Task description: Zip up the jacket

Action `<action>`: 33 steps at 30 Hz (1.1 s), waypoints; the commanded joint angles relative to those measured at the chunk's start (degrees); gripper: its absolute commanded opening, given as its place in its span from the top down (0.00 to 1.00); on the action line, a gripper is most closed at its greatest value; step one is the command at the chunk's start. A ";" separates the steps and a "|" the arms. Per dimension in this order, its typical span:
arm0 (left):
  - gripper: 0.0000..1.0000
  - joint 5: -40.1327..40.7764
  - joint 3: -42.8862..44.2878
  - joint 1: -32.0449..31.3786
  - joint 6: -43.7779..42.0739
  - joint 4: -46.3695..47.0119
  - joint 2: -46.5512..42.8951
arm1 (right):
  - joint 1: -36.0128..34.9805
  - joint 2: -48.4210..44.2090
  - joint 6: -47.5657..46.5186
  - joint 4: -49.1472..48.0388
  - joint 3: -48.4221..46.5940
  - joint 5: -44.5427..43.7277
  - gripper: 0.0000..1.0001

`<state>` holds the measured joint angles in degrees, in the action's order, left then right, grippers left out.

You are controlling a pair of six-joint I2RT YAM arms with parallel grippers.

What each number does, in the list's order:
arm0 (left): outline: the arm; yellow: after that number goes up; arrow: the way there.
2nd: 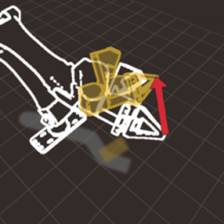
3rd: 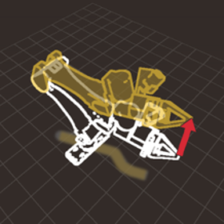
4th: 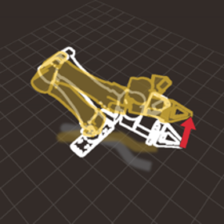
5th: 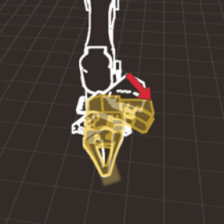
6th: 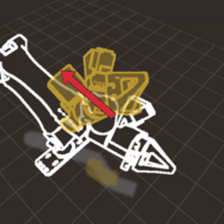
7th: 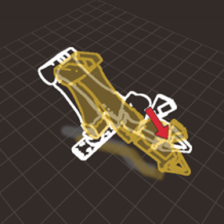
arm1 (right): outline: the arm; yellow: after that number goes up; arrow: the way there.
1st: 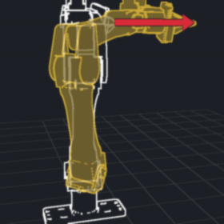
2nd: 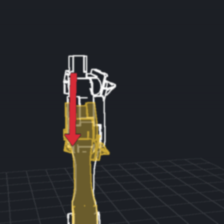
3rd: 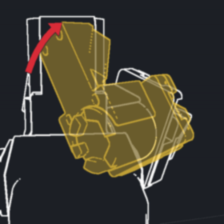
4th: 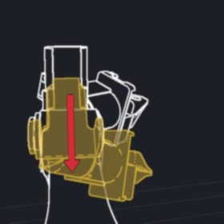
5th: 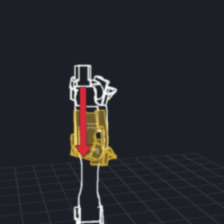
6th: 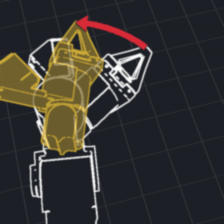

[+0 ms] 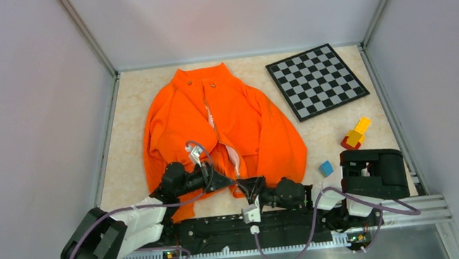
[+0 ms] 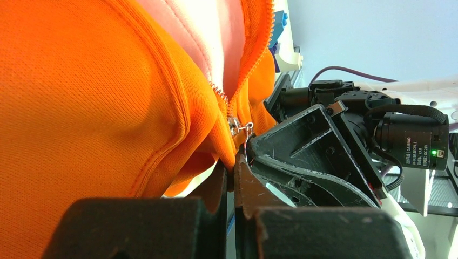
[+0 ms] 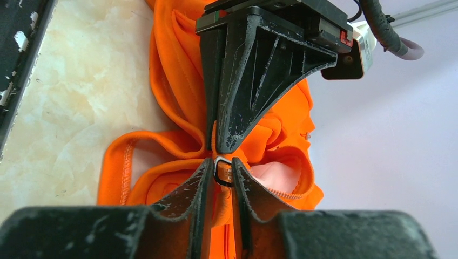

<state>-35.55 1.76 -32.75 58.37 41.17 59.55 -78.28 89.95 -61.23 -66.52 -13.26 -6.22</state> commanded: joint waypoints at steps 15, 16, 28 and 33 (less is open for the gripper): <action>1.00 -2.59 -0.23 -0.21 -0.35 0.68 -0.23 | 2.11 -7.64 13.32 15.50 -6.94 2.18 1.00; 1.00 -2.47 -0.26 -0.23 -0.36 0.15 -0.54 | 2.63 -8.41 14.62 16.92 -7.29 2.87 1.00; 1.00 -0.65 -0.18 -0.21 -2.73 -9.32 -5.15 | 8.68 -10.93 31.76 19.84 -12.13 2.08 1.00; 1.00 -0.40 -0.27 -0.33 -2.74 -11.04 -5.85 | 10.76 -8.48 37.23 19.46 -15.22 -0.52 1.00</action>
<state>-34.48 1.74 -32.67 56.86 33.28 54.46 -69.82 79.99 -30.48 -45.01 -24.08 -3.29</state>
